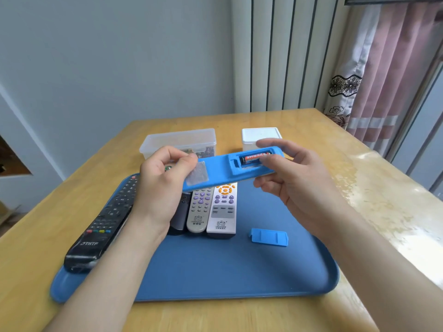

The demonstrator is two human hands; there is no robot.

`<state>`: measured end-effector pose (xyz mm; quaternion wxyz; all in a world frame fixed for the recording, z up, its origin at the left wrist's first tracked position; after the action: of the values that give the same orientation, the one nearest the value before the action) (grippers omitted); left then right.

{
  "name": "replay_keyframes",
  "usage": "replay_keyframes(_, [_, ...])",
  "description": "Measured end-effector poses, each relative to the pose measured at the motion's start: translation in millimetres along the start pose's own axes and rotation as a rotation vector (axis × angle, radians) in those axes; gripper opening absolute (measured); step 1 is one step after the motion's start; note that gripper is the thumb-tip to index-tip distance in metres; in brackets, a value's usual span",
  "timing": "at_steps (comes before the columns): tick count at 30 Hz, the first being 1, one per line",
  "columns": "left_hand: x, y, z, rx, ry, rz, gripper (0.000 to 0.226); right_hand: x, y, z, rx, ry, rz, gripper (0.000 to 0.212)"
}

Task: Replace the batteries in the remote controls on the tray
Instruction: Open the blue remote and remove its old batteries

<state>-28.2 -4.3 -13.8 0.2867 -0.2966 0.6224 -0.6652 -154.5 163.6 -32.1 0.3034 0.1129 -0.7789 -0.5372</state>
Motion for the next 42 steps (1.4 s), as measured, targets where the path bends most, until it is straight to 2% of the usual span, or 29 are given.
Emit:
replay_keyframes(3, [-12.7,0.3,-31.1,0.138,0.336,0.031,0.029,-0.2,-1.8,9.4,0.064,-0.166,0.004,0.024])
replay_keyframes(4, [-21.9,1.2,-43.7,0.248,0.443,0.001,0.028,-1.0,-2.3,7.7,0.106,-0.174,-0.006,0.024])
replay_keyframes(6, [-39.2,4.9,-64.0,0.463,0.529,-0.091,0.029,-2.7,-2.1,-1.4,0.213,-0.137,-0.027,0.025])
replay_keyframes(12, [-38.1,4.2,-65.1,0.43,0.258,-0.218,0.026,-5.8,1.0,-15.0,0.223,-0.036,-0.013,0.026])
replay_keyframes(15, [-40.0,2.0,-64.1,0.347,0.256,-0.24,0.024,-7.8,1.2,-19.0,0.161,-0.001,-0.008,0.025])
replay_keyframes(22, [-35.4,-6.8,-54.1,0.36,0.204,-0.257,0.019,-6.5,0.2,-20.7,0.079,0.088,-0.028,0.031])
replay_keyframes(27, [-33.4,-31.1,-43.4,0.723,0.043,-0.457,0.053,-6.4,-6.6,-22.6,-0.043,0.149,-0.069,0.031])
replay_keyframes(31, [-40.2,-41.4,-48.0,0.942,0.02,-0.497,0.062,-10.1,-9.9,-28.4,-0.009,0.229,-0.107,0.025])
replay_keyframes(37, [-52.0,-50.2,-70.4,1.415,-0.025,-0.615,0.041,-11.0,-14.0,-29.3,-0.098,0.291,-0.077,0.027])
replay_keyframes(42, [-52.8,-52.8,-82.1,1.524,-0.003,-0.668,0.034,-10.2,-18.2,-26.3,-0.108,0.285,-0.08,0.029])
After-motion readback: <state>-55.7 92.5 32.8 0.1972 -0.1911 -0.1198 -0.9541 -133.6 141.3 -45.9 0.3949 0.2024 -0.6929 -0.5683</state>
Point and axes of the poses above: each hand's wrist, its own x-axis towards the middle knuckle, its own z-axis out of the back of the hand, y = z × x, the point moved 9 cm from there along x, towards the middle knuckle, and after that the axes turned 14 degrees about z, right-handed, at the moved point
